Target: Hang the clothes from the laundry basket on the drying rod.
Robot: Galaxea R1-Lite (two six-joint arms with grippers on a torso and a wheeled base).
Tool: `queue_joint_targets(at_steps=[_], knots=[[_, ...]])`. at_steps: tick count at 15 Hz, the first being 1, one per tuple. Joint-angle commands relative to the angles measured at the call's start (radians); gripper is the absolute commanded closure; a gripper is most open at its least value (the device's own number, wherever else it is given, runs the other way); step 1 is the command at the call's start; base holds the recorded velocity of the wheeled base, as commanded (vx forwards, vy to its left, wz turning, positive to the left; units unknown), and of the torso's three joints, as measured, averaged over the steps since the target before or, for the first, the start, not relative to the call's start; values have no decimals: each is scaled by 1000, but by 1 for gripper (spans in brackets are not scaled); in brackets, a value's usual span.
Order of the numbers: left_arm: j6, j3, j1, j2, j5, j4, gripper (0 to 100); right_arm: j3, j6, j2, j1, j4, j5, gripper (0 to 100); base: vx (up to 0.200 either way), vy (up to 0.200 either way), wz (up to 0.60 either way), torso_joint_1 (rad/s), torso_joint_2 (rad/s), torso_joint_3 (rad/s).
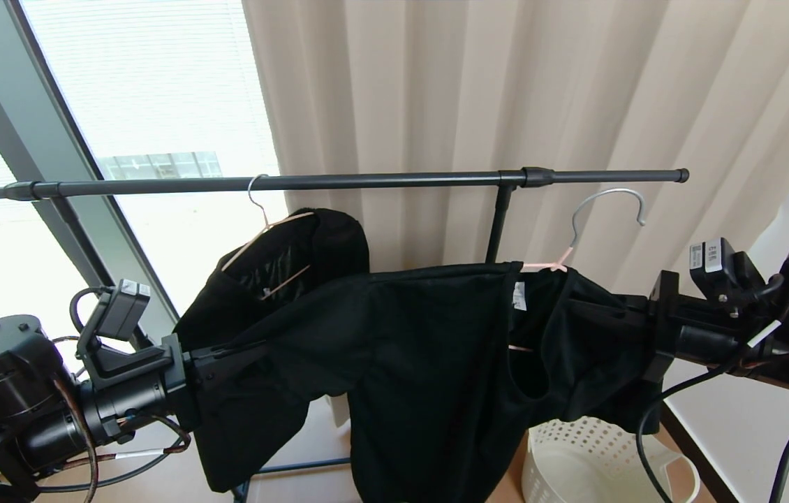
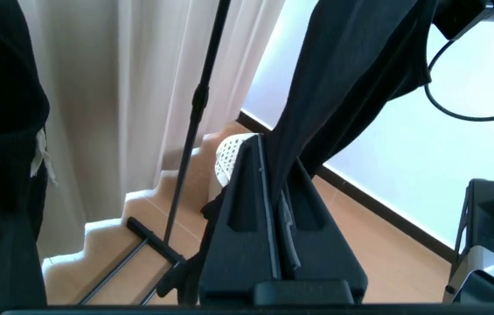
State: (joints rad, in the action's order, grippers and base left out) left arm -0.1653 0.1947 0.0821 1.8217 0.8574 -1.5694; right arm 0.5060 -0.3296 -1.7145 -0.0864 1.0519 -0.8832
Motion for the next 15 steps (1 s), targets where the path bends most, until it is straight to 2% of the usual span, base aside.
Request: queue_joint_targets(at_steps=[1,5,8,15], knots=[[0,2,-7,-13,0,-1,100,2,0,1,7,0,0,100,0,0,0,0,0,0],[0,2,-8,-15,0,-1,100,6,1,4,19,0,-2,100,0,0,0,0,0,0],[0,3,-12,-15,0,-1,100,9,0,6,39,0,-42,100,0,0,0,0,0,0],[0,3,-28,-24,2,-1,100,20,0,4,57,0,-43,100,0,0,0,0,0,0]])
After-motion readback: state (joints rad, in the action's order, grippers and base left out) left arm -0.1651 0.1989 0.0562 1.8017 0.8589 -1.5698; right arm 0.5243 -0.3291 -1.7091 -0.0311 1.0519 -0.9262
